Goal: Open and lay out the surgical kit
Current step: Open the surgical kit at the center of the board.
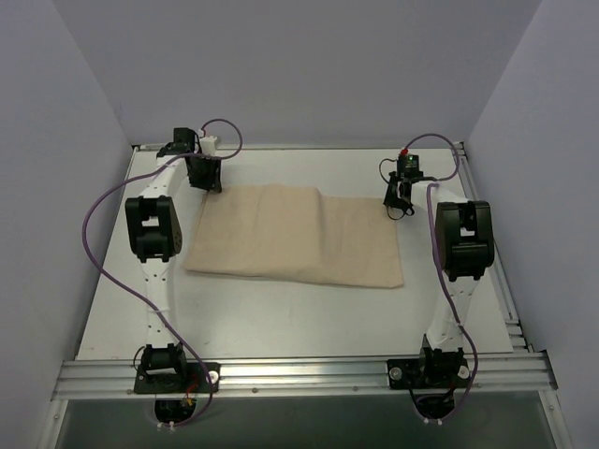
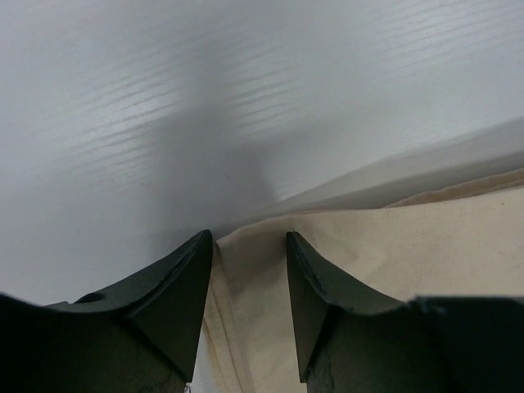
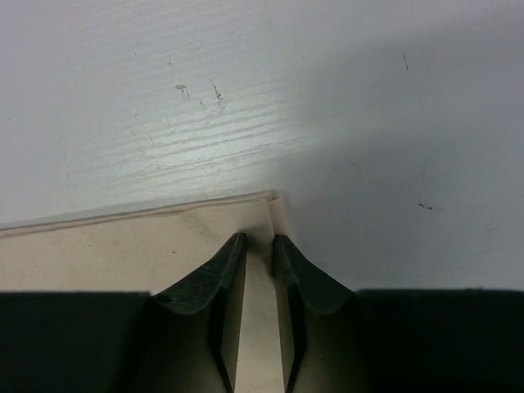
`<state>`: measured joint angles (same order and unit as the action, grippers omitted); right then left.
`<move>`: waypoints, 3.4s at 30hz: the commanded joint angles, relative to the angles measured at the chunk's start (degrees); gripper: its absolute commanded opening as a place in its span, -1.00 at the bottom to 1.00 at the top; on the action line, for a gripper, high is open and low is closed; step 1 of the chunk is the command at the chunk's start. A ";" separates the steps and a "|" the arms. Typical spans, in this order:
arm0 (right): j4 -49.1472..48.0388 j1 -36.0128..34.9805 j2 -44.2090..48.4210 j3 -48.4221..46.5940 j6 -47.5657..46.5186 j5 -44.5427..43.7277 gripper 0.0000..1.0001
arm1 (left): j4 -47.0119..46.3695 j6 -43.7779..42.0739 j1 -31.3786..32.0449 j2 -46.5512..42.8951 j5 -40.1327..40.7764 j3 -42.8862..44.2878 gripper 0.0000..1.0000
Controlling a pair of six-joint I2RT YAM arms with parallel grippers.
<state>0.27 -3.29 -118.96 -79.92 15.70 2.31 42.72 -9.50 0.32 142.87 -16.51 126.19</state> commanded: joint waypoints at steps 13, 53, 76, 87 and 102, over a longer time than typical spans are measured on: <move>1.31 0.30 2.23 -2.26 -1.73 -0.90 -1.00 | -2.64 3.08 -0.05 -5.66 -5.81 -1.82 -0.95; 4.10 -3.73 38.52 21.55 2.04 12.55 -1.00 | -0.72 -5.26 -7.88 -33.61 -16.53 -25.81 -0.95; 36.72 -24.57 61.12 44.85 30.08 2.79 -1.00 | 23.10 -30.13 -15.96 -55.06 -8.72 -51.38 -0.95; 52.81 -26.33 68.86 45.99 31.93 4.63 -1.00 | 32.50 -44.18 -17.10 -57.62 -4.05 -59.48 -0.89; 57.03 -28.53 67.45 44.68 29.20 6.04 -1.00 | 34.28 -38.05 -17.02 -41.55 -23.46 -35.75 0.32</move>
<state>52.21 -31.24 -51.83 -34.24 45.17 8.40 76.31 -52.80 -18.57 97.01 -31.11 88.23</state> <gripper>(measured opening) 0.007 0.647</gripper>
